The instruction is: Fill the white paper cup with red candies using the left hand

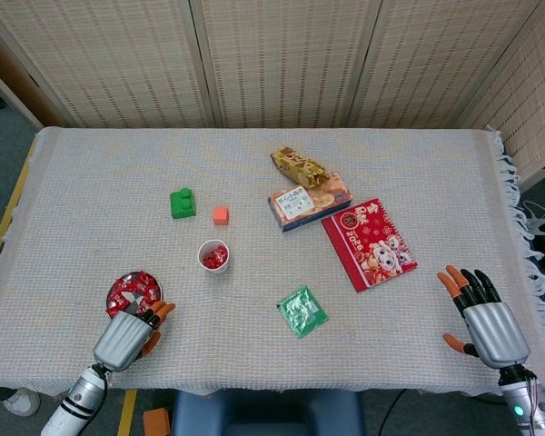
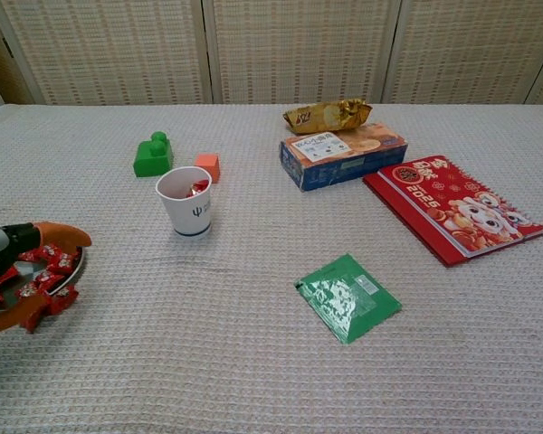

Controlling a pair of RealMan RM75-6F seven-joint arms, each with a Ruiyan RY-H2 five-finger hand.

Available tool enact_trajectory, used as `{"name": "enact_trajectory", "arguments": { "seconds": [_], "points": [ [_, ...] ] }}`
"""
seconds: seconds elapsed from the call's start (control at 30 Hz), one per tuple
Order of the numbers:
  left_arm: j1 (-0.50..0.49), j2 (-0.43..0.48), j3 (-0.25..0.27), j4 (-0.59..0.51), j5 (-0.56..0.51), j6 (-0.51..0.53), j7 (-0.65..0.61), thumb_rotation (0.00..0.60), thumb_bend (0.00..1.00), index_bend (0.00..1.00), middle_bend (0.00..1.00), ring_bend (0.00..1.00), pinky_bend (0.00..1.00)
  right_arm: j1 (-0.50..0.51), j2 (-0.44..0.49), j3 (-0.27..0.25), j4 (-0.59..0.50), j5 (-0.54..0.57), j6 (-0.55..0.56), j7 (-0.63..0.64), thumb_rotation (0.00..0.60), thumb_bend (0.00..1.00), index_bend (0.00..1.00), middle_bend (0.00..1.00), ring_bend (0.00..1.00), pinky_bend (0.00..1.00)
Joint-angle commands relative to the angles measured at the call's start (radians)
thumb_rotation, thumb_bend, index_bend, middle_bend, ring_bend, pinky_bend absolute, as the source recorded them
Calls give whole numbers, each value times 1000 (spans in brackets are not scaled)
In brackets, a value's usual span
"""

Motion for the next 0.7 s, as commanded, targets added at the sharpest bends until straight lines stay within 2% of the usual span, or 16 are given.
{"name": "enact_trajectory", "arguments": {
  "seconds": [0.03,0.2,0.4,0.7],
  "points": [
    [5,-20,7,35,13,-36,49,600,419,174,231,761,1000,-2,0,-2,-1,-3,4,-1,600,62,0,0,0,0],
    [-17,-25,17,61,28,-114,104,600,422,155,197,765,1000,-4,-1,-3,1,-1,6,-3,600,62,0,0,0,0],
    [-38,-40,-11,92,2,-183,125,600,420,147,185,770,1000,-6,1,-1,1,1,8,-1,600,62,0,0,0,0],
    [-37,-19,-21,95,-9,-209,160,600,418,212,194,768,1000,-6,3,2,2,10,7,1,600,62,0,0,0,0]
  ]
}}
